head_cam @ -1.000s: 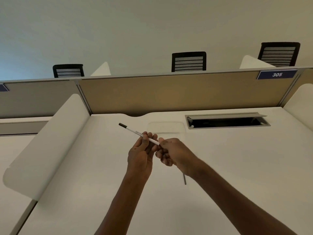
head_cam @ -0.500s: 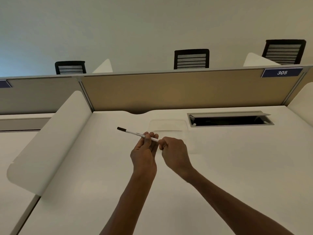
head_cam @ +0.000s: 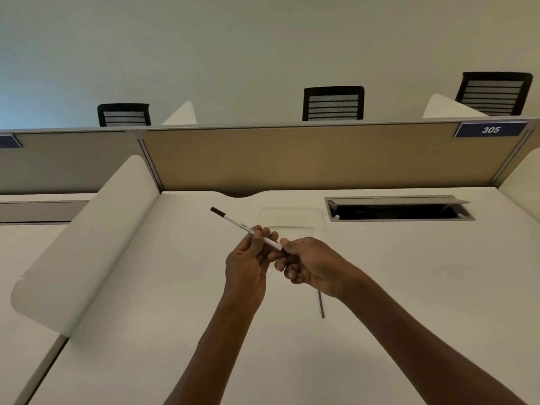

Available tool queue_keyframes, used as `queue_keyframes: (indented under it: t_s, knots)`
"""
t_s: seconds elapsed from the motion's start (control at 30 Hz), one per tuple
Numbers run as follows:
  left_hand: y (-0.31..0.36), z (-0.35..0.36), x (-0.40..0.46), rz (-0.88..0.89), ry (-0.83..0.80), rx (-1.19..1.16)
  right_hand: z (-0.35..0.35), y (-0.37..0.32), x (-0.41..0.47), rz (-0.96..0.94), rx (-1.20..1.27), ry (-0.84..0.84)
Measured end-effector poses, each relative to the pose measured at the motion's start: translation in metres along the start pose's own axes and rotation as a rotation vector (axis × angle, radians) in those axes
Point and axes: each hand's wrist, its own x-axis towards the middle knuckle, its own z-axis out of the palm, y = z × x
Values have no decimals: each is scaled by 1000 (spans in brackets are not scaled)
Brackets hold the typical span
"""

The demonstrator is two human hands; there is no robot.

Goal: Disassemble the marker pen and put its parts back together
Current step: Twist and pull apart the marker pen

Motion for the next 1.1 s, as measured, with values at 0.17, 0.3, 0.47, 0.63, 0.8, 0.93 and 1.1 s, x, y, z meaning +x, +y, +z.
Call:
queue_keyframes:
  t_s: [0.17, 0.3, 0.47, 0.63, 0.8, 0.93, 1.1]
  knots:
    - [-1, 3, -4, 65, 32, 1, 10, 1, 0, -25, -85, 94]
    - [-4, 10, -8, 85, 149, -49, 25, 19, 9, -401, -781, 509]
    - [-4, 11, -11, 26, 201, -127, 28, 37, 9, -859, -1185, 659]
    - [0, 7, -11, 10, 147, -118, 27, 29, 4, -820, -999, 584]
    - [5, 2, -7, -7, 54, -51, 20, 4, 1, -468, -809, 292]
    - [6, -2, -5, -4, 0, -20, 14, -2, -2, -371, -640, 200]
    - [7, -1, -8, 26, 23, -58, 17, -1, -4, -487, -809, 247]
